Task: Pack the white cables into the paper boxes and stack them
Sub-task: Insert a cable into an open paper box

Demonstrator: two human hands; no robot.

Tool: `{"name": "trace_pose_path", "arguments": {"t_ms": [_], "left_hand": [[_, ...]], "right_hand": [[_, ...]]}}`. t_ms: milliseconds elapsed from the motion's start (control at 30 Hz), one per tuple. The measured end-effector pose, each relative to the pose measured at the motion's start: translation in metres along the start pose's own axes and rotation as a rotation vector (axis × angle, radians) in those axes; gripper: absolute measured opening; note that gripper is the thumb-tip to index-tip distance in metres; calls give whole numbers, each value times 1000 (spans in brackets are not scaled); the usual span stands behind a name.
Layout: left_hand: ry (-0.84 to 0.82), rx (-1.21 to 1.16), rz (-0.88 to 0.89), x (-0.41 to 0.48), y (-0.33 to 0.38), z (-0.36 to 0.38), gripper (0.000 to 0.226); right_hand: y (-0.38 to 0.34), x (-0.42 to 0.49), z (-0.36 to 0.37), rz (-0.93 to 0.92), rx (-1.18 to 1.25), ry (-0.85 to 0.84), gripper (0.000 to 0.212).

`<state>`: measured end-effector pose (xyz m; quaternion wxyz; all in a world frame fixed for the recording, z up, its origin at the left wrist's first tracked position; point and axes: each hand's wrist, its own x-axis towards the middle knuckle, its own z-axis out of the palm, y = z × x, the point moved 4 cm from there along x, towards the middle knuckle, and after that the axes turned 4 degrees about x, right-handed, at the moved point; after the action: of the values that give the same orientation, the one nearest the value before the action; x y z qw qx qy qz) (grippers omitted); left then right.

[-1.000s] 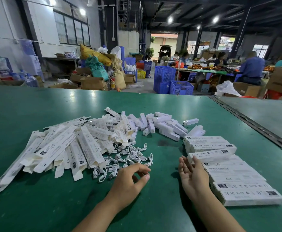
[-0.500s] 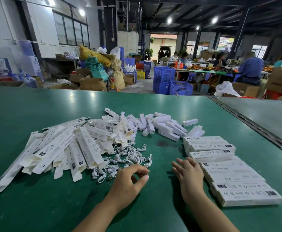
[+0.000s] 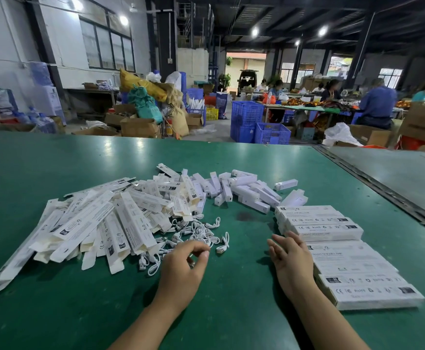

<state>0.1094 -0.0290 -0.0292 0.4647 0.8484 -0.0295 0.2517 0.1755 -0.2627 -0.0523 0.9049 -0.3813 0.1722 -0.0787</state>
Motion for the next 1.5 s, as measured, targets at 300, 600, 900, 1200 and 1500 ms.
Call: {"name": "trace_pose_path", "arguments": {"t_ms": [300, 600, 900, 1200, 1500], "left_hand": [[305, 570, -264, 20, -34, -42, 64], [134, 628, -497, 19, -55, -41, 52], [340, 231, -290, 18, -29, -33, 52], [-4, -285, -137, 2, -4, 4, 53], [-160, -482, -166, 0, 6, 5, 17]], "right_hand": [[2, -3, 0, 27, -86, -54, 23], [2, -6, -1, 28, -141, -82, 13], [6, -5, 0, 13, -190, -136, 12], [12, -17, 13, -96, -346, -361, 29], [11, -27, 24, 12, -38, -525, 43]]}}
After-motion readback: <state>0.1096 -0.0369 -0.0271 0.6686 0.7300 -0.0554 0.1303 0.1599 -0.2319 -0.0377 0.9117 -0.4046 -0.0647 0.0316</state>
